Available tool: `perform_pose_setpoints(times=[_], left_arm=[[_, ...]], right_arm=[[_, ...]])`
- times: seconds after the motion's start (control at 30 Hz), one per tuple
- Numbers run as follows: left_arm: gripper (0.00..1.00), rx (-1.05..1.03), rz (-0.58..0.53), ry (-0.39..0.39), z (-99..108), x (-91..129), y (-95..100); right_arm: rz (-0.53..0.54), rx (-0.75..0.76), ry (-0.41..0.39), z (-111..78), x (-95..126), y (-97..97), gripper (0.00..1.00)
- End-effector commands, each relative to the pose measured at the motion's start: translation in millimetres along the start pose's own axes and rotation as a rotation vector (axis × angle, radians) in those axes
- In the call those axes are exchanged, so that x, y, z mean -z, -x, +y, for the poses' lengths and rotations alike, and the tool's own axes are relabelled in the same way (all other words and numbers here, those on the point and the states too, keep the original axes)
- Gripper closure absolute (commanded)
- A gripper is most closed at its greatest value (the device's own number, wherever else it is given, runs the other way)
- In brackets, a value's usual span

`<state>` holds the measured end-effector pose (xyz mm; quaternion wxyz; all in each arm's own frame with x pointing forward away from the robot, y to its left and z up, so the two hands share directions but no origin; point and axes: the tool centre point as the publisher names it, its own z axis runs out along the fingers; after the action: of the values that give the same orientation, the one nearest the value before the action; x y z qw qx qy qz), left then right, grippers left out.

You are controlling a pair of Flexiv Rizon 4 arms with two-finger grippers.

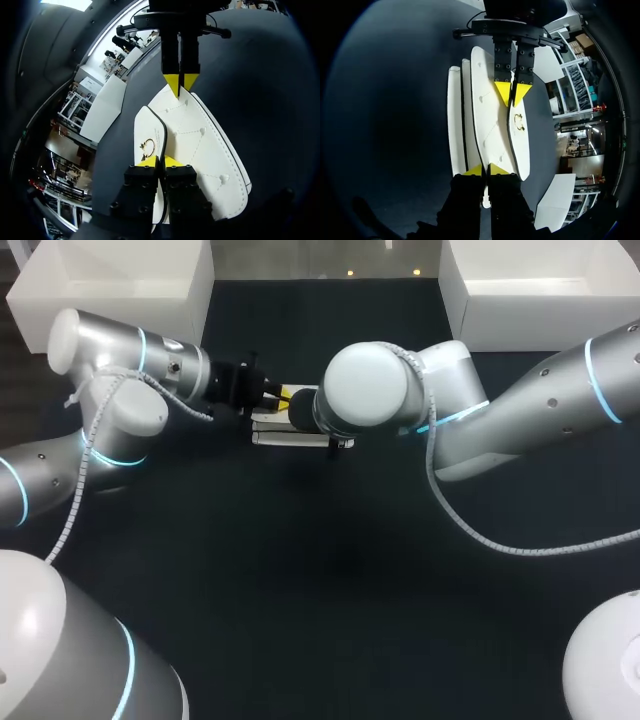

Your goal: Pick up the bag, open it, inspect its contents, close it, and place it on the opposite side

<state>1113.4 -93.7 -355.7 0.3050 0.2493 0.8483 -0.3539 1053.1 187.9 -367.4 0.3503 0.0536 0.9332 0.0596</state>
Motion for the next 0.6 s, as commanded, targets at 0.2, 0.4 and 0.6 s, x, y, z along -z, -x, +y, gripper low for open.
perform_pose_setpoints(times=[0.2, 0.4, 0.6], left_arm=[[1.00, 0.040, -0.024, 0.052, 19, 5, -3.2], [1.00, 0.037, -0.038, 0.053, 10, 2, -1.3], [0.53, 0.044, -0.054, 0.023, 3, 13, 2.8]], right_arm=[[-0.004, 0.000, 0.001, 1.3, -1, -1.4, 1.00], [-0.004, 0.000, 0.001, 1.3, -1, -1.4, 1.00], [-0.004, 0.000, 0.001, 1.3, -1, -1.4, 1.00]])
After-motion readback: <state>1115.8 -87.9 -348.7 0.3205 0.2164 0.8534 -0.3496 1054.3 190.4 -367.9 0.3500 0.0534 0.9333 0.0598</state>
